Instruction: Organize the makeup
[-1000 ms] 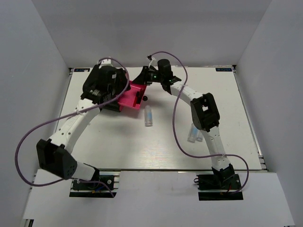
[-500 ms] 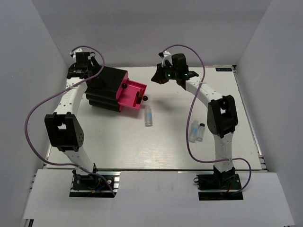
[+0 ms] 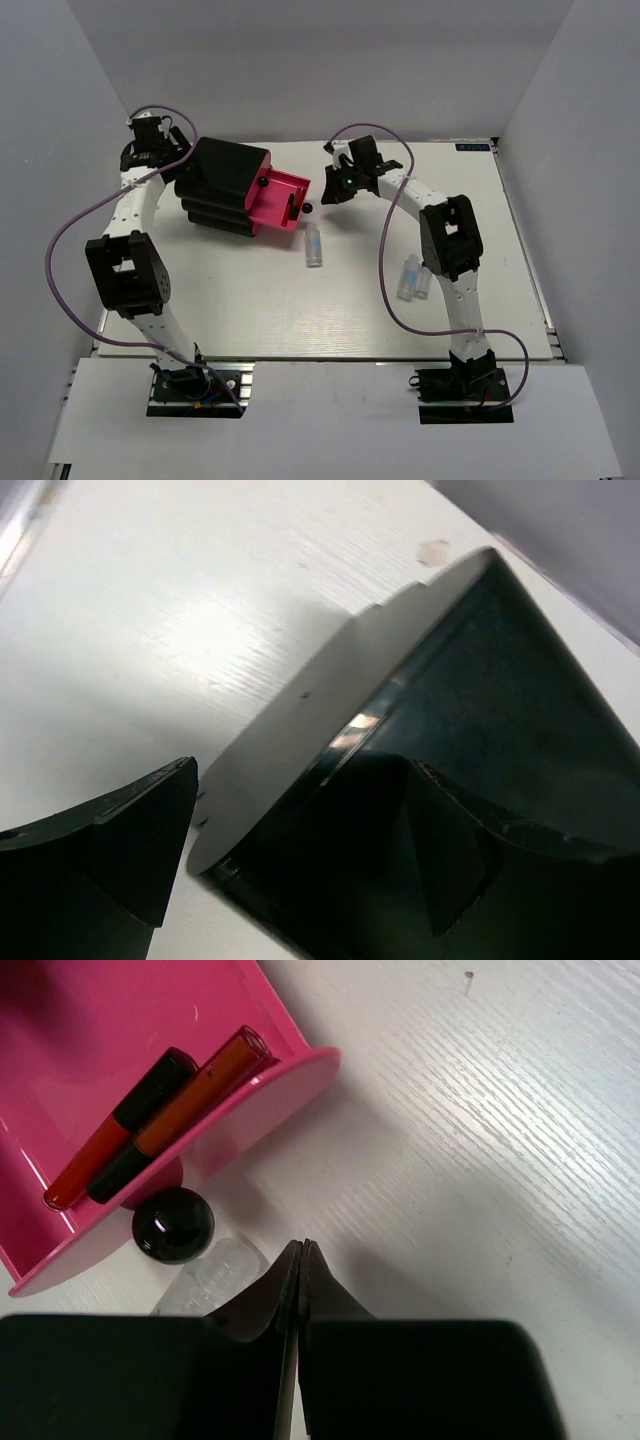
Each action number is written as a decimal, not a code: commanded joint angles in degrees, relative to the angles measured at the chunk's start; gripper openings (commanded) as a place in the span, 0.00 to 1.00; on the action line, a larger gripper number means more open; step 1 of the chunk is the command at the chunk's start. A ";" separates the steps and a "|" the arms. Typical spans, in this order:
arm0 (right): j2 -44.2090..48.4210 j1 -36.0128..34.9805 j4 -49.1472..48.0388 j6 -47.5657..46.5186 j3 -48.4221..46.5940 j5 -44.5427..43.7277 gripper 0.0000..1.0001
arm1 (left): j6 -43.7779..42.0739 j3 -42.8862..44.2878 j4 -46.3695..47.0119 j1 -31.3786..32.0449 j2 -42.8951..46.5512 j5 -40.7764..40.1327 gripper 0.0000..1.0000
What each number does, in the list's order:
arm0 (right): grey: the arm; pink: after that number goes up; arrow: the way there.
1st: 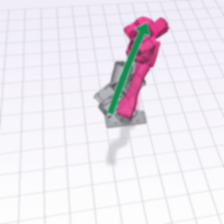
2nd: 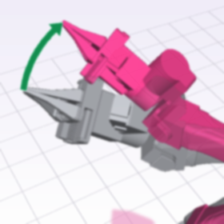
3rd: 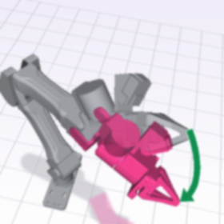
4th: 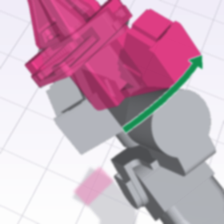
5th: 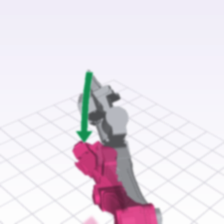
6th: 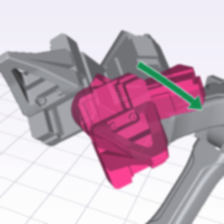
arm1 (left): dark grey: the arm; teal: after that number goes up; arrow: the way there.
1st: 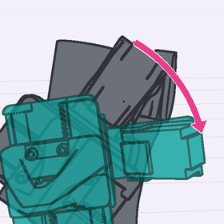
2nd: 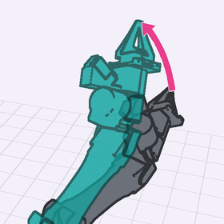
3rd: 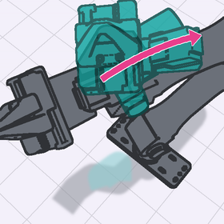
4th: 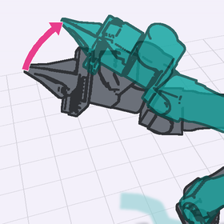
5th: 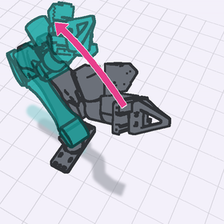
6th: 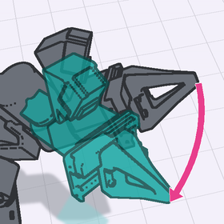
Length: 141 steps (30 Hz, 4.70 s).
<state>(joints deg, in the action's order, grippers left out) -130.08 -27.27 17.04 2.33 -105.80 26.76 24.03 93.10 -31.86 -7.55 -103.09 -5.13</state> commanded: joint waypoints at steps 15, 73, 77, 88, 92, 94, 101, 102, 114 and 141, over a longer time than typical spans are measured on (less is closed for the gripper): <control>-8.69 -5.43 -9.55 5.49 -12.06 11.11 0.00 | -4.17 -6.88 4.00 -0.80 1.84 17.69 0.90; -14.06 -9.82 -23.98 5.32 -14.08 12.52 0.52 | 1.90 -12.33 5.40 -1.85 -0.54 20.59 0.94; -15.20 -10.43 -24.16 5.14 -14.52 11.82 0.50 | 1.98 -12.42 5.40 -1.85 -0.36 20.86 0.94; -13.89 -10.44 -23.54 3.21 -12.16 9.54 0.14 | 2.25 -12.24 5.23 -1.85 -0.10 20.86 0.94; -12.04 -9.74 -23.19 2.33 -9.43 9.18 0.11 | 2.34 -12.24 5.40 -1.85 -0.01 20.60 0.94; -11.60 -9.47 -23.19 2.16 -8.73 9.18 0.11 | 2.34 -12.33 5.31 -1.85 0.17 20.77 0.94; -9.41 -8.59 -23.10 1.72 -5.22 9.18 0.09 | 2.42 -12.07 5.22 -1.85 0.34 20.33 0.94; -8.88 -8.33 -23.01 1.63 -4.51 9.36 0.09 | 2.42 -11.98 5.23 -1.85 0.34 20.33 0.94; 0.35 -4.55 -21.96 -2.06 8.85 10.59 0.08 | 2.42 -11.80 5.23 -1.85 0.61 19.98 0.94; 15.03 1.43 -21.96 -7.51 23.34 16.92 0.56 | 2.24 -5.22 -4.44 1.74 23.46 17.93 0.98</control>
<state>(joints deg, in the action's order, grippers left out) -118.26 -26.70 -3.64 -4.12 -84.53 42.22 26.79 85.06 -33.26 -7.55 -81.25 8.51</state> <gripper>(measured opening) 0.565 0.976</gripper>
